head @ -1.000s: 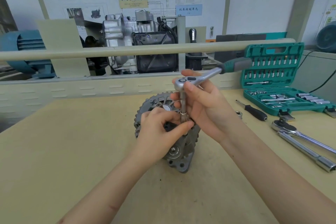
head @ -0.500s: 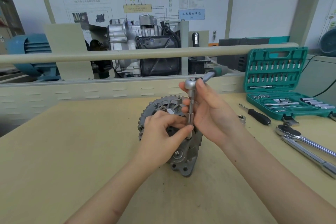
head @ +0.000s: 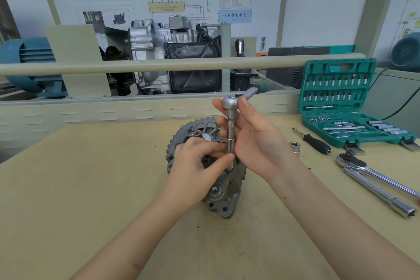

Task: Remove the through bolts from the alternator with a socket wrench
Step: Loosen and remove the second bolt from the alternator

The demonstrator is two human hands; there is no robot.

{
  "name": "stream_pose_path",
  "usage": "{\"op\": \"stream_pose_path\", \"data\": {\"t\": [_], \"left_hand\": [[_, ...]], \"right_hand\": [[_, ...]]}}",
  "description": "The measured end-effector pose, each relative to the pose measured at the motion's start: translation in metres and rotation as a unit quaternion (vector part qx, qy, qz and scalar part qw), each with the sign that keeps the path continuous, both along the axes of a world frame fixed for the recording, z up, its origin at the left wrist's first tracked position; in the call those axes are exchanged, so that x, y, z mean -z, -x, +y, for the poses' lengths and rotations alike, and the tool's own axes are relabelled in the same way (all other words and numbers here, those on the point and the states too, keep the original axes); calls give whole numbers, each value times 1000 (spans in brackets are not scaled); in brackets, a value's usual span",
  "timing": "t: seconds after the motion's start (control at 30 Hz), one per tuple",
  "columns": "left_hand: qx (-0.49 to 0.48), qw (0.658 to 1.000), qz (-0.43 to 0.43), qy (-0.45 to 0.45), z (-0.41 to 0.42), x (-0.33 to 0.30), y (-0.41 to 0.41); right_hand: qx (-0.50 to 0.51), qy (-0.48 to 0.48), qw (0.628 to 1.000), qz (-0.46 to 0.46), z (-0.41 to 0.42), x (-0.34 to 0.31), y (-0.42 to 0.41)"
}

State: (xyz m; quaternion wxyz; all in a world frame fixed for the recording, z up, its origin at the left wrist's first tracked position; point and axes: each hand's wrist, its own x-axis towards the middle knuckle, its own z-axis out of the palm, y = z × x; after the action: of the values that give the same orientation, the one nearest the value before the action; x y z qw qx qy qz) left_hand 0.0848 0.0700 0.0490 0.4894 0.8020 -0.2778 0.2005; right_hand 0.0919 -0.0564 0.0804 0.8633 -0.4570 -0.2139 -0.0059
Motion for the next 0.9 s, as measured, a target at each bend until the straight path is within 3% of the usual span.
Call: {"op": "stream_pose_path", "data": {"t": [0.17,0.43,0.73,0.9], "left_hand": [[-9,1000,-11,9,-1,1,-1],[0,1000,-4,-17,-1,0,-1],[-26,999,-39,-11,1,0,-1],[6,1000,7,-4,1,2,-2]], "right_hand": [[4,-31,999,3,-2,-1,3],[15,10,1000,6,3,0,1],[4,-2,999,-40,4,-1,7],[4,41,999,-19,5,-2,6]]}}
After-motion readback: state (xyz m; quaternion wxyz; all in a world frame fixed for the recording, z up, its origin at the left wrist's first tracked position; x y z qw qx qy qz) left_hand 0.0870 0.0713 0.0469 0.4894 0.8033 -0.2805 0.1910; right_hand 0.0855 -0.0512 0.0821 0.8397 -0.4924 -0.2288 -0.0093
